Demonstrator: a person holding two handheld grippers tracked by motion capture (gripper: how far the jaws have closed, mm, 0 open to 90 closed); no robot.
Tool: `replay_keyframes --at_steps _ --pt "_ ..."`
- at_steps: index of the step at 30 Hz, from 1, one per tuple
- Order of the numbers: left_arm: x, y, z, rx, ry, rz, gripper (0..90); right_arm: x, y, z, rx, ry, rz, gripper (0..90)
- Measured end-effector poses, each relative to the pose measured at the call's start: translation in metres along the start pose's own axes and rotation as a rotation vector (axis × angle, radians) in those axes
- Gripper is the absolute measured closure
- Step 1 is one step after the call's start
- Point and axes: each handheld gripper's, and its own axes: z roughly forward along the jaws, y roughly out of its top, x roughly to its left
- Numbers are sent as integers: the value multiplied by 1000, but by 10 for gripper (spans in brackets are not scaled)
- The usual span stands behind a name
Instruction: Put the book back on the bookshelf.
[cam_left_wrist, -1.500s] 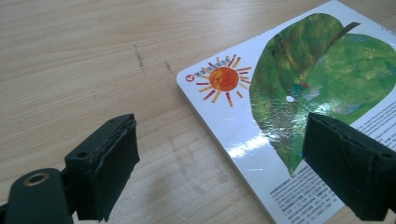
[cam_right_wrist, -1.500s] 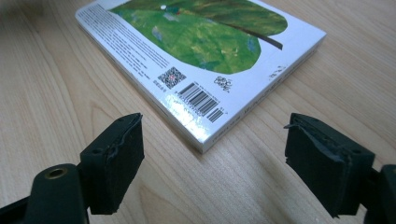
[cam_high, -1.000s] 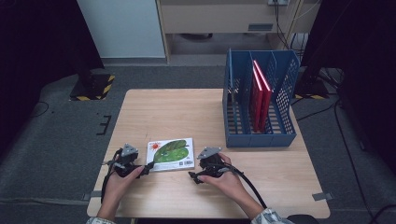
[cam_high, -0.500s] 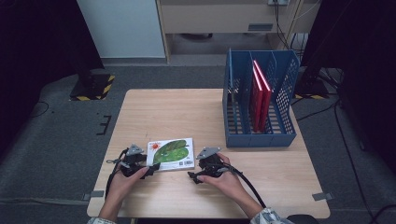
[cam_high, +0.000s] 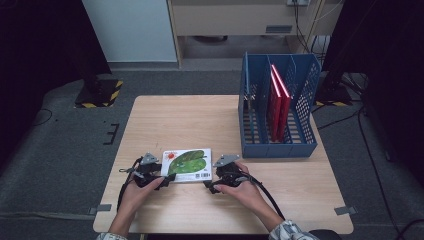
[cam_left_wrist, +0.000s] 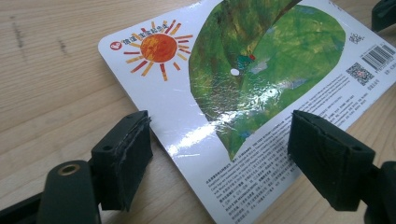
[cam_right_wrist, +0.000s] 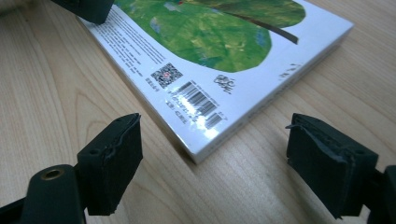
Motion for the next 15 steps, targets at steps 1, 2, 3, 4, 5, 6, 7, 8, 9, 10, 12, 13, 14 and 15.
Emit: replay_keyframes --at_steps 1,2,3,4,5,6,7,8,9,10,12,13,14,15 --pt "-2 0 1 -1 -7 3 214 0 0 0 5 3 -1 184" --pt "-3 1 2 -2 -14 3 214 1 -1 -1 5 6 6 185" --pt "-5 1 3 -2 -17 5 216 1 -2 -1 5 12 5 185" --pt "-6 2 4 0 -17 8 218 1 -2 -2 13 20 1 185" --pt "-8 2 4 4 -21 14 218 2 -3 -2 14 20 -2 187" --pt "-10 3 5 9 -23 23 217 3 -4 -2 19 26 -2 179" --pt "-12 3 6 6 -23 25 217 3 -4 -3 21 18 -7 175" --pt "-12 3 6 6 -23 25 217 3 -5 -4 22 13 -10 179" --pt "-16 3 6 10 -27 28 219 3 -6 -6 21 17 -4 180" --pt "-18 3 7 11 -30 34 219 3 -7 -8 18 16 -2 183" --pt "-23 3 7 14 -33 42 219 3 -8 -12 20 16 -9 188" --pt "-25 3 7 17 -32 49 221 3 -9 -15 30 16 -12 188" --pt "-28 3 8 15 -31 49 224 3 -11 -17 33 16 -3 192" --pt "-31 3 8 14 -30 48 224 2 -13 -19 29 15 -7 202"
